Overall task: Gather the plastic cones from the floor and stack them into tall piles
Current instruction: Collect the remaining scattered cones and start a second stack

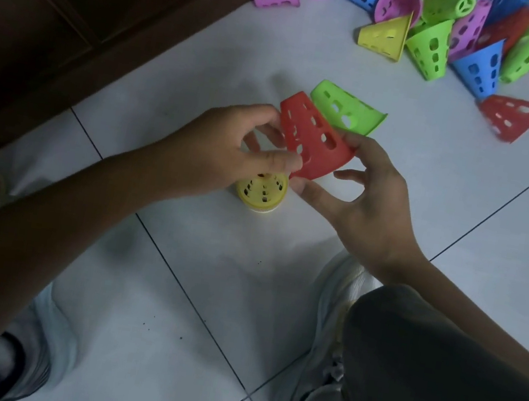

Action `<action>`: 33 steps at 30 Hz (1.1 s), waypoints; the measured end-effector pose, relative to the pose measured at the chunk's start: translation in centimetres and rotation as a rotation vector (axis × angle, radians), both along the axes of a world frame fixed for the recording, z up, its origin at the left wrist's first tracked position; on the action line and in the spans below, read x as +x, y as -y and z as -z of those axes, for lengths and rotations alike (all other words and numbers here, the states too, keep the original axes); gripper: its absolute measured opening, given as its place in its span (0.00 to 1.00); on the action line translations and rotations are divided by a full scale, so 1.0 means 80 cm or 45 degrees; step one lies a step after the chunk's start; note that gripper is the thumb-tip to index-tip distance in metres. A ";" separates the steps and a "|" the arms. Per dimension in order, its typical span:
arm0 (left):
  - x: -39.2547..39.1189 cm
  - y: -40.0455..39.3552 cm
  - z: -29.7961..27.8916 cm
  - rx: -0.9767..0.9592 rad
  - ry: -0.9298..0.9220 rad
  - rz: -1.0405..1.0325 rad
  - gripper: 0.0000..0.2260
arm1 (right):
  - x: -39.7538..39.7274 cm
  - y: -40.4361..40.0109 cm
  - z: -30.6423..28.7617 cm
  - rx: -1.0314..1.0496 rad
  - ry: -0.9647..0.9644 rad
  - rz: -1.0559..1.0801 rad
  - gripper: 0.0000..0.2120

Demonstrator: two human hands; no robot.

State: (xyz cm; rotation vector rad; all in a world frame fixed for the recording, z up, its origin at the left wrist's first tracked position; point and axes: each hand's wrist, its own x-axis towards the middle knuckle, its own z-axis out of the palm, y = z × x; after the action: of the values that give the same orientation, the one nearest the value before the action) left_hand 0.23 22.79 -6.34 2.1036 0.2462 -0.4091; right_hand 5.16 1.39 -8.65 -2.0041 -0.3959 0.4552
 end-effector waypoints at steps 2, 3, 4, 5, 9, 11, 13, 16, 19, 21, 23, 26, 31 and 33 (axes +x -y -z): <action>-0.006 0.004 -0.001 -0.093 0.069 -0.089 0.25 | -0.001 -0.003 -0.004 0.030 0.076 -0.039 0.34; -0.010 0.006 -0.001 -0.132 0.113 -0.144 0.24 | -0.002 -0.005 -0.006 0.036 0.122 -0.066 0.35; -0.013 0.008 -0.001 -0.169 0.156 -0.202 0.22 | -0.002 -0.009 -0.008 0.037 0.162 -0.093 0.35; -0.017 0.009 0.000 -0.209 0.191 -0.255 0.21 | -0.003 -0.013 -0.010 0.037 0.195 -0.117 0.35; -0.035 0.012 -0.001 -0.408 0.275 -0.405 0.18 | -0.008 -0.023 -0.010 -0.006 0.274 -0.214 0.38; -0.043 0.014 -0.001 -0.336 0.325 -0.456 0.17 | -0.011 -0.023 -0.007 -0.070 0.274 -0.239 0.40; -0.048 0.016 0.003 -0.179 0.366 -0.495 0.16 | -0.014 -0.020 -0.004 -0.121 0.244 -0.195 0.40; -0.054 0.016 0.014 0.047 0.371 -0.469 0.15 | -0.017 -0.008 0.005 -0.151 0.159 -0.054 0.33; -0.061 0.017 0.026 0.255 0.329 -0.363 0.14 | -0.020 0.009 0.012 -0.016 0.018 0.121 0.23; -0.064 0.019 0.035 0.355 0.311 -0.319 0.16 | -0.022 0.015 0.014 0.068 -0.057 0.218 0.16; -0.066 0.019 0.044 0.400 0.263 -0.277 0.18 | -0.023 0.016 0.014 0.178 -0.130 0.298 0.11; -0.070 0.018 0.053 0.391 0.186 -0.219 0.18 | -0.024 0.012 0.011 0.327 -0.210 0.324 0.11; -0.071 0.014 0.053 0.289 0.193 -0.281 0.22 | -0.026 0.004 -0.003 0.472 -0.263 0.242 0.11; -0.068 0.016 0.045 0.167 0.247 -0.381 0.23 | -0.025 0.001 -0.011 0.540 -0.298 0.196 0.10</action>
State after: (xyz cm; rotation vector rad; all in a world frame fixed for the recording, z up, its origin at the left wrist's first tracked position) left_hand -5.24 21.51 -9.92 2.1731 0.4758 -0.0110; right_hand 3.15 1.30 -7.76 -1.5372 -0.1720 0.4595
